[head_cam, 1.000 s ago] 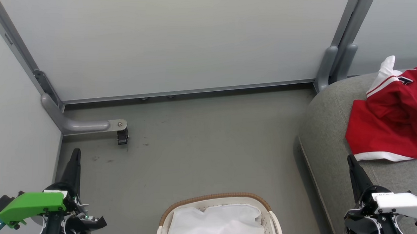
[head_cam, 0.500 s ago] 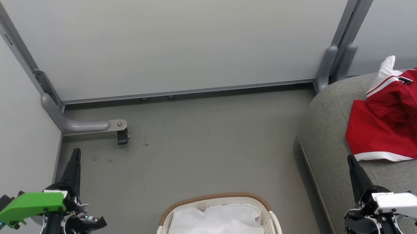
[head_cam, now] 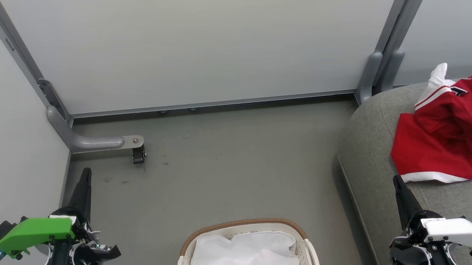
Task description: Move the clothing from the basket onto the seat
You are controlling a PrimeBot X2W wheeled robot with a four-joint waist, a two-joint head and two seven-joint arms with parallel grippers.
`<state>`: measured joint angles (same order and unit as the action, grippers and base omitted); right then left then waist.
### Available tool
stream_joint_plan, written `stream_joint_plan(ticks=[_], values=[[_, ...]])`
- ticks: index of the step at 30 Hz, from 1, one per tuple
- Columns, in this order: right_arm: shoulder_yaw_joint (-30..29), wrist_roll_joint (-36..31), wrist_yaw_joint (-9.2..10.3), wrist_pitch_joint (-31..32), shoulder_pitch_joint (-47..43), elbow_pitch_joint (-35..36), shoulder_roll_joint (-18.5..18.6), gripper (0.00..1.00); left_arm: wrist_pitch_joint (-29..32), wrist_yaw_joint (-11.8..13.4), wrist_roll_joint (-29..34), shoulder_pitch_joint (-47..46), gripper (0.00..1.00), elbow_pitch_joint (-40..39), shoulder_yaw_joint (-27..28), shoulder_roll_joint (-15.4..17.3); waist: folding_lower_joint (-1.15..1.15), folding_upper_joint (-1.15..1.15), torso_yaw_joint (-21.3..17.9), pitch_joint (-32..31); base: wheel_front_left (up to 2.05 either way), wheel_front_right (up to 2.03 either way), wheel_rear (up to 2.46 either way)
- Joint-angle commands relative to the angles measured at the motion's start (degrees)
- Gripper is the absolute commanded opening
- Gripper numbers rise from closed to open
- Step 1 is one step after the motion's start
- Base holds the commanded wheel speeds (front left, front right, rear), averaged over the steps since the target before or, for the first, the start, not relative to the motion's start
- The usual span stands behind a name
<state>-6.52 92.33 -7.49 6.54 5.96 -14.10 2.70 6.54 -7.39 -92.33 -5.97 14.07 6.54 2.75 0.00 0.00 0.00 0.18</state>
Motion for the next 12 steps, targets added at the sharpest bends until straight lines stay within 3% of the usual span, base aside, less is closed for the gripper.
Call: stream_joint_plan(ticks=[1, 12], values=[[-0.1, 0.2, 0.00, 0.2, 0.5, 0.2, 0.3, 0.00, 0.2, -0.2, -0.2, -0.6, 0.00, -0.1, 0.1, 0.2, 0.00, 0.00, 0.0, 0.0, 0.00, 0.00, 0.00], [-0.1, 0.2, 0.00, 0.2, 0.5, 0.2, 0.3, 0.00, 0.2, -0.2, -0.2, -0.6, 0.00, -0.1, 0.1, 0.2, 0.00, 0.00, 0.0, 0.0, 0.00, 0.00, 0.00]])
